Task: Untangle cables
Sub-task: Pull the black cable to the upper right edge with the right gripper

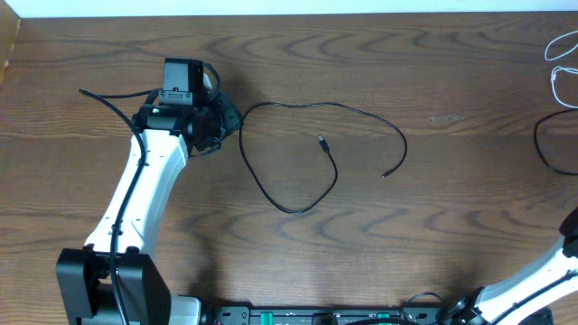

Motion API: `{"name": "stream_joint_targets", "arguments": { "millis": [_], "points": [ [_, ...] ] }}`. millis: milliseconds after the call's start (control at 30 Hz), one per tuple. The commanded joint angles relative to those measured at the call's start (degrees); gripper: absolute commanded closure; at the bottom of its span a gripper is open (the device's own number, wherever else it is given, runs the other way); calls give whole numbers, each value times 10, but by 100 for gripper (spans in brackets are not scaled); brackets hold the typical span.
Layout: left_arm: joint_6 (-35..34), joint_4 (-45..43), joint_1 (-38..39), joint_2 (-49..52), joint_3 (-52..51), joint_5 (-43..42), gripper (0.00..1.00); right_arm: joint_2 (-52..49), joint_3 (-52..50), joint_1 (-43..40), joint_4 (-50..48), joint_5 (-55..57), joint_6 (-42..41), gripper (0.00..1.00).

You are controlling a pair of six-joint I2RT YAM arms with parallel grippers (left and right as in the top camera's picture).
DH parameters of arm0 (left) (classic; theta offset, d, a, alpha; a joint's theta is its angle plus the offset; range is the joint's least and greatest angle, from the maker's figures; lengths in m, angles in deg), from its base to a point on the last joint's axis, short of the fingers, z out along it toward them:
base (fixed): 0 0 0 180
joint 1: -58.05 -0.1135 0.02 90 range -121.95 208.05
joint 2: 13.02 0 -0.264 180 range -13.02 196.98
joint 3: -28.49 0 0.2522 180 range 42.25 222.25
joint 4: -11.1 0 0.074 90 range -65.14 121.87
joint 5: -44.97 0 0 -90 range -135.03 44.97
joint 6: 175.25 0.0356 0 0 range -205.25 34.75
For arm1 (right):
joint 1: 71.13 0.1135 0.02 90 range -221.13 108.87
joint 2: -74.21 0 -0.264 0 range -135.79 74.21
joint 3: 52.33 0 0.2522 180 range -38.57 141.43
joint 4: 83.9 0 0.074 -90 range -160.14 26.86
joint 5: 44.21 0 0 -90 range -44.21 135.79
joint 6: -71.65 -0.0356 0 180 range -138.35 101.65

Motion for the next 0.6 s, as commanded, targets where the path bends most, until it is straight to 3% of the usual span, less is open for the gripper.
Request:
{"name": "stream_joint_targets", "arguments": {
  "millis": [0, 100, 200, 333, 500, 567],
  "points": [
    [10, 0, -2, 0, 6, 8, 61, -22, -2, -1, -20, -157, 48, 93],
    [10, -1, -2, 0, 6, 8, 61, -25, -2, 1, -31, -232, 52, 62],
    [10, -1, -2, 0, 6, 8, 61, -24, -1, 2, -32, -286, 52, 39],
    [10, -1, -2, 0, 6, 8, 61, -24, -1, 4, -14, -342, 51, 28],
    [10, -1, -1, 0, 6, 8, 61, -24, -1, 20, 43, -440, 55, 25],
    [9, -1, 0, 0, 6, 8, 61, -24, -1, 40, 76, -471, 94, 23]
  ]
}}
